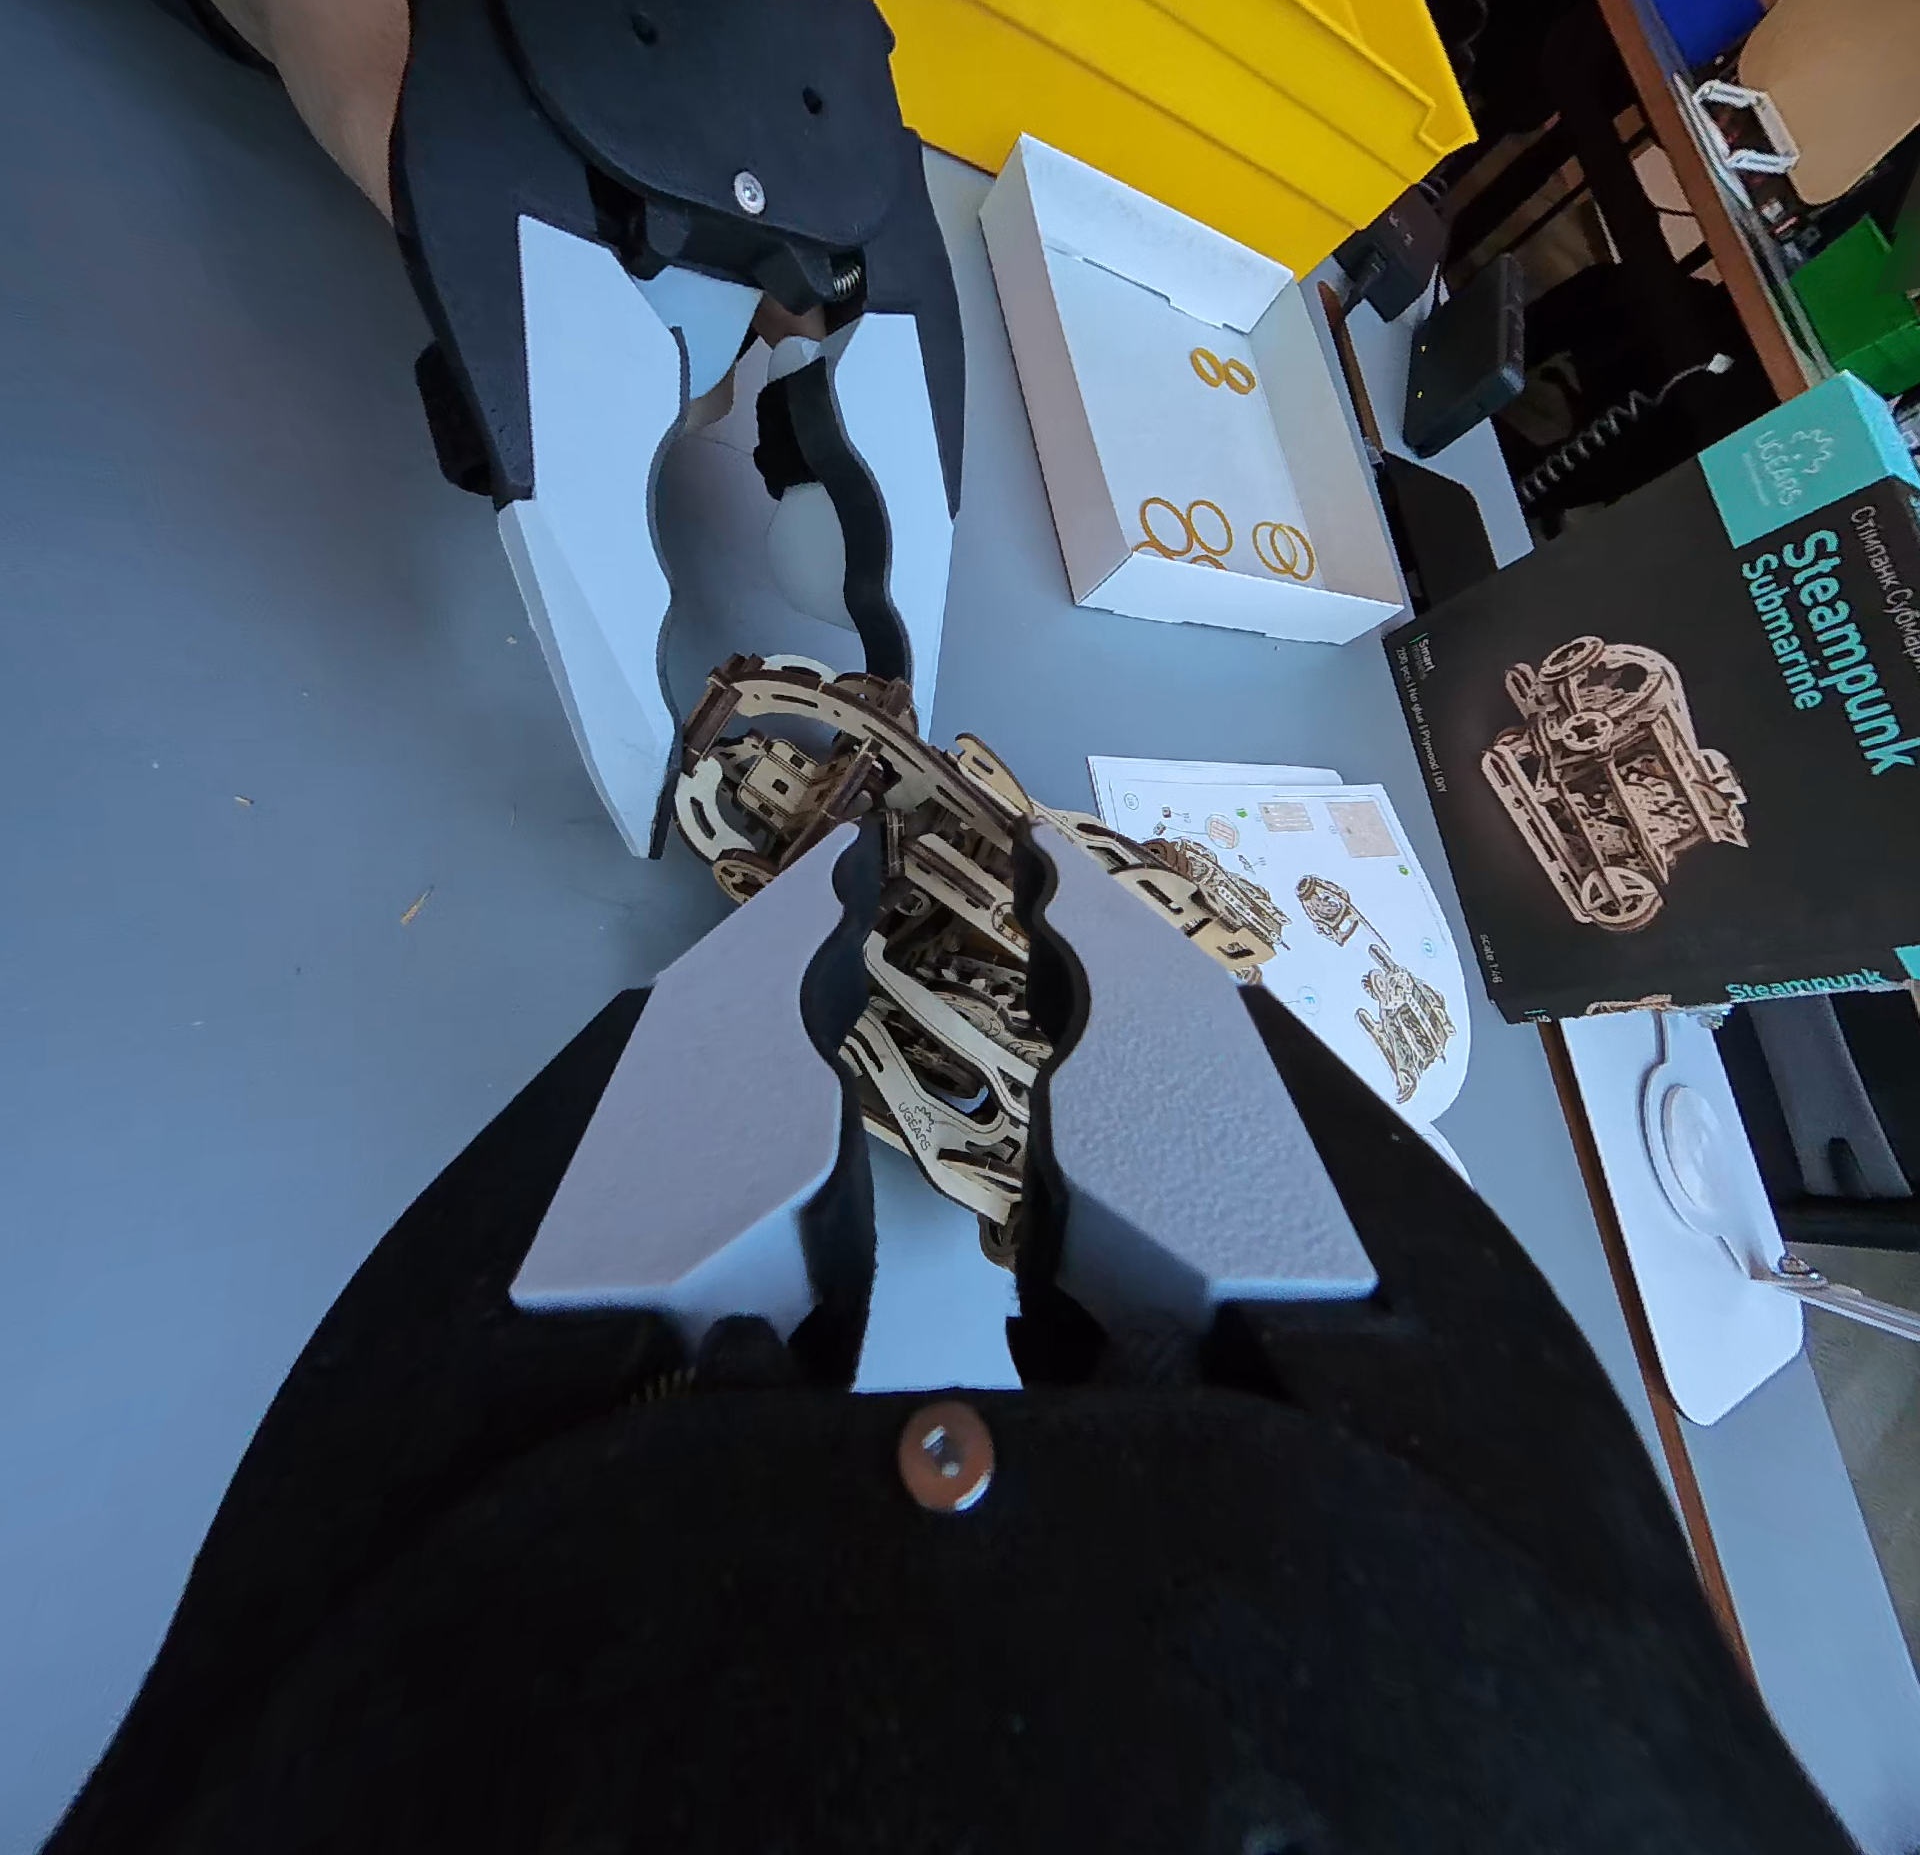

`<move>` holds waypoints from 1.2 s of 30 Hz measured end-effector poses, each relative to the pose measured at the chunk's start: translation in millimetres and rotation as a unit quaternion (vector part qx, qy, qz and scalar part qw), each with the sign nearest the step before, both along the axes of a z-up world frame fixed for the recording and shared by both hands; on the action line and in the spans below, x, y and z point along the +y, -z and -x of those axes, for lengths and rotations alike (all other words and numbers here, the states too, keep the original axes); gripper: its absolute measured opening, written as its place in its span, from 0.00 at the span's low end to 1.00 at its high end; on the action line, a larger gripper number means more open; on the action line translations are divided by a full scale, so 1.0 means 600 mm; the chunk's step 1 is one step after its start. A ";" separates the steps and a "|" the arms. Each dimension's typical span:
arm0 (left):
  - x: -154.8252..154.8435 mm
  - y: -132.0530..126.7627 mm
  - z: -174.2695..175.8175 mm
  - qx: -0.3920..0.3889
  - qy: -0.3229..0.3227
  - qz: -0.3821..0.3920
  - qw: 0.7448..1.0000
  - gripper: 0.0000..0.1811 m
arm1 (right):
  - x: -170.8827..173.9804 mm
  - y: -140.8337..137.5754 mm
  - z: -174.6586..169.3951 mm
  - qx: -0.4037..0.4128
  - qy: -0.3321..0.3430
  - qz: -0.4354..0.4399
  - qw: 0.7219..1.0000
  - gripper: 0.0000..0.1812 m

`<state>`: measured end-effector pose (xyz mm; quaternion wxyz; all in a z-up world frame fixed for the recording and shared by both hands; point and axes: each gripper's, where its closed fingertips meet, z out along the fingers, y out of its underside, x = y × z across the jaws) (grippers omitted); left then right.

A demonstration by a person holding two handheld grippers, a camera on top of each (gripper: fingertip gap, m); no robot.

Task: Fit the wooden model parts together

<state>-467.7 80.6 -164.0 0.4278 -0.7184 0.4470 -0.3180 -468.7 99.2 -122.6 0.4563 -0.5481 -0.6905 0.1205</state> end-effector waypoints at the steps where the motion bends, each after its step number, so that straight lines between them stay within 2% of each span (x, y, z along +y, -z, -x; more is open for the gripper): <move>1: 0.000 0.000 0.000 0.000 0.000 0.000 1.000 0.34 | 0.000 0.000 0.000 0.000 -0.002 -0.002 1.000 0.13; 4: 0.000 0.000 0.000 0.000 0.000 0.000 1.000 0.34 | -0.013 0.002 0.002 -0.003 -0.025 -0.006 1.000 0.05; 10: 0.000 0.000 0.000 -0.001 0.000 0.001 1.000 0.34 | -0.015 0.001 0.002 -0.005 -0.035 -0.018 0.999 0.03; 14: 0.001 0.000 0.000 0.000 0.000 0.002 1.000 0.34 | -0.018 0.003 0.004 -0.038 -0.060 -0.057 0.996 0.01; 20: 0.000 0.001 -0.001 0.001 0.001 0.001 1.000 0.34 | -0.020 0.006 0.003 -0.062 -0.053 0.035 0.996 0.01; 24: 0.000 0.001 0.000 0.000 0.002 0.002 1.000 0.34 | -0.023 0.007 0.003 -0.059 -0.056 0.063 0.995 0.00; 36: -0.004 -0.002 0.000 -0.005 0.007 0.005 1.000 0.33 | -0.025 -0.003 -0.008 0.001 -0.027 0.180 0.983 0.01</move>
